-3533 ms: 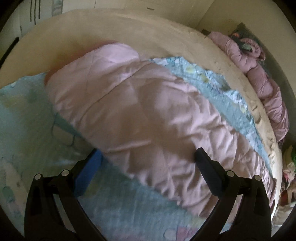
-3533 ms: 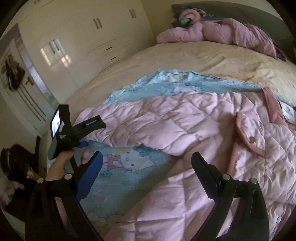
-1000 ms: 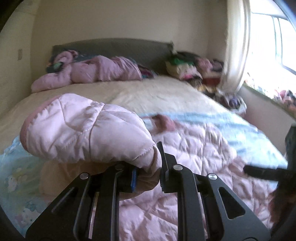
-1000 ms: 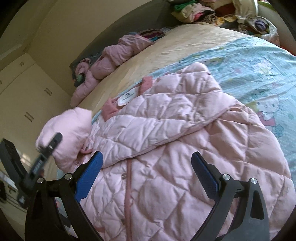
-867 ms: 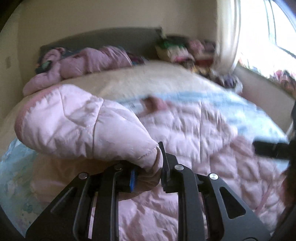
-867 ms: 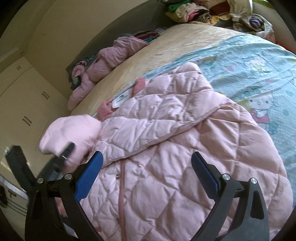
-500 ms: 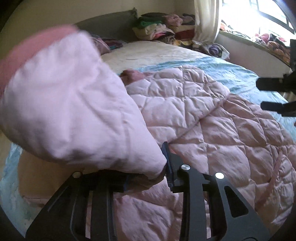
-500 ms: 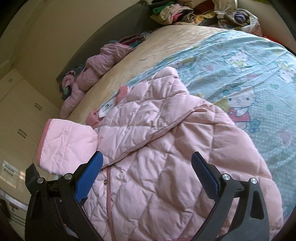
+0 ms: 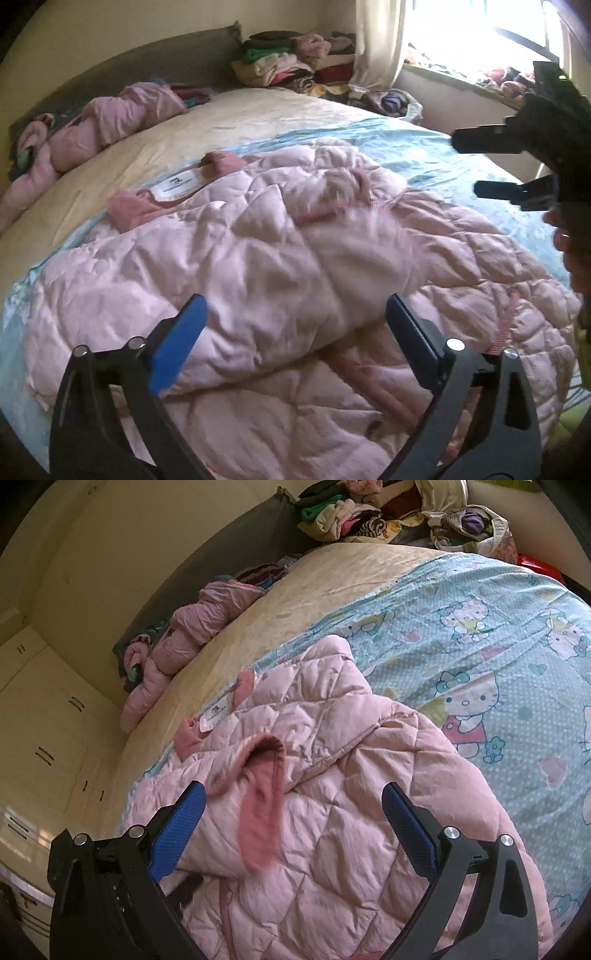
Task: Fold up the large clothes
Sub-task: 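Lift the open left gripper away from the folded sleeve, then grasp the ribbed sleeve cuff with the right gripper, lift and re-lay it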
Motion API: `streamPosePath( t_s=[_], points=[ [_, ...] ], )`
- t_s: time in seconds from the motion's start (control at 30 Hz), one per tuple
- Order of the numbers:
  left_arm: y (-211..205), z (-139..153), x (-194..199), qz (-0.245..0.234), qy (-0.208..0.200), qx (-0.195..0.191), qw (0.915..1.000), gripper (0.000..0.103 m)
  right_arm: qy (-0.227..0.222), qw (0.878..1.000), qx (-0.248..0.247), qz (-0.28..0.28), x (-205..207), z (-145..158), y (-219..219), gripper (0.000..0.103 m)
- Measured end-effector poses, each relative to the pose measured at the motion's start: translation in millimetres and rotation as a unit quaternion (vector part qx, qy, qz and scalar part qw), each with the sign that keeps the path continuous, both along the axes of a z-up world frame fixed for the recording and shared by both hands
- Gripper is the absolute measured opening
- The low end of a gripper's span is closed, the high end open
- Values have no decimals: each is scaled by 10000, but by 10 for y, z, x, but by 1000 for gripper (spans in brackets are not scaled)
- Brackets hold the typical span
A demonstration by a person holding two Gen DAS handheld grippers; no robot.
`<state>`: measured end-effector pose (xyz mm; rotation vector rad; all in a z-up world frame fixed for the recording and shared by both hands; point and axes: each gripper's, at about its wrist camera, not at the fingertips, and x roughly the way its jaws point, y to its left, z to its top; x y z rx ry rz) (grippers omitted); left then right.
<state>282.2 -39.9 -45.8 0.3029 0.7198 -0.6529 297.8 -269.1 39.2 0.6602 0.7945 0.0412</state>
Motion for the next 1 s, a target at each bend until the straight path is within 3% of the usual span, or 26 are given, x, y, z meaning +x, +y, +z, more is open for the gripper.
streamPosePath(
  t_s=[0.13, 0.33, 0.53, 0.7, 0.87, 0.93, 1.0],
  points=[
    [137, 214, -41, -105, -135, -332, 9993, 94, -29, 9999, 42, 148, 92, 66, 61, 96],
    [644, 373, 283, 969, -217, -513, 9937, 94, 185, 9954, 618, 706, 401, 4, 311, 96],
    [1400, 429, 571, 2249, -170, -788, 9710, 94, 473, 9929, 712, 823, 719, -179, 552, 96],
    [1967, 487, 620, 2925, -123, -1177, 9489, 94, 656, 9937, 686, 596, 924, -352, 565, 92],
    [2453, 502, 628, 3551, -79, -1538, 9221, 94, 705, 9950, 473, 523, 1036, -503, 604, 73],
    [2578, 509, 611, 3690, -94, -1681, 9141, 94, 650, 9954, 418, 573, 1061, -542, 603, 51],
    [2682, 524, 593, 3763, -94, -1803, 9087, 94, 522, 9950, 376, 762, 1080, -522, 645, 19]
  ],
)
